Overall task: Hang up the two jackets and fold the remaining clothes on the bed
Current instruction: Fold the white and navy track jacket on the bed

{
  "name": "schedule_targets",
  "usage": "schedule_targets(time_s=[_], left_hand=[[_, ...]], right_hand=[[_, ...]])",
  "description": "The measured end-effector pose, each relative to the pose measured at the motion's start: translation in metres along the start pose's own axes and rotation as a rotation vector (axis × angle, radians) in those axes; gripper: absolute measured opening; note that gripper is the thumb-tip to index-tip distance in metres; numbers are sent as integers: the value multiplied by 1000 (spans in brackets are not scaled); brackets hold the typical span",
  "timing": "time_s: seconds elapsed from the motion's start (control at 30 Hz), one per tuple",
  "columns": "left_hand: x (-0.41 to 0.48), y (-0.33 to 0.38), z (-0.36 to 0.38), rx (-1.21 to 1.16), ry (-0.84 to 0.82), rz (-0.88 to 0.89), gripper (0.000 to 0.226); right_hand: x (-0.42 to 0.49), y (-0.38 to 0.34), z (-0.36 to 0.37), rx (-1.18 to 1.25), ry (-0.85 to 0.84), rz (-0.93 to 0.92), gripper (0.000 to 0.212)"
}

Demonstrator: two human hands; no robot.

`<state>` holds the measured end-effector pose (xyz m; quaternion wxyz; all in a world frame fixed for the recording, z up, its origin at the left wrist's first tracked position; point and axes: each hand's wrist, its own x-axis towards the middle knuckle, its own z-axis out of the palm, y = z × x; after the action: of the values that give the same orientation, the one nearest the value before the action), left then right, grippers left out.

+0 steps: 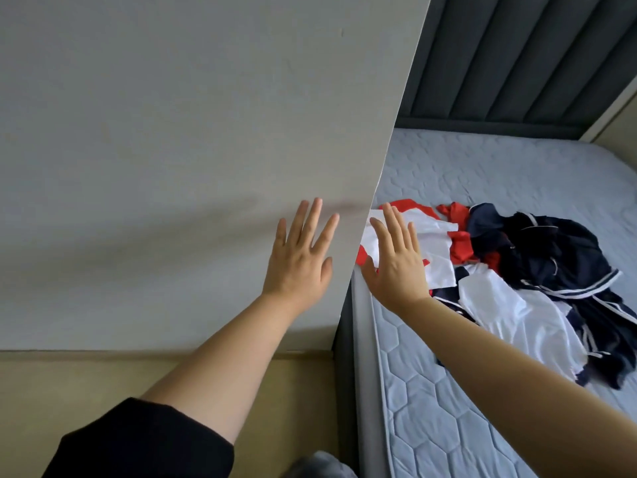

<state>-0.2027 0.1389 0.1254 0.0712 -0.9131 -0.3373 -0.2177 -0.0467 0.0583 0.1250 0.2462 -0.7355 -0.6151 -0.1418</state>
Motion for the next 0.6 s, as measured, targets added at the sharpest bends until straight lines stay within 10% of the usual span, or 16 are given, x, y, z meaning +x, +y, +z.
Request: schedule_targets(time_s=[0.6], left_hand=[[-89,205,159,29,-160,-48,70]], right_hand=[[-210,177,82,65,-165,286,59]])
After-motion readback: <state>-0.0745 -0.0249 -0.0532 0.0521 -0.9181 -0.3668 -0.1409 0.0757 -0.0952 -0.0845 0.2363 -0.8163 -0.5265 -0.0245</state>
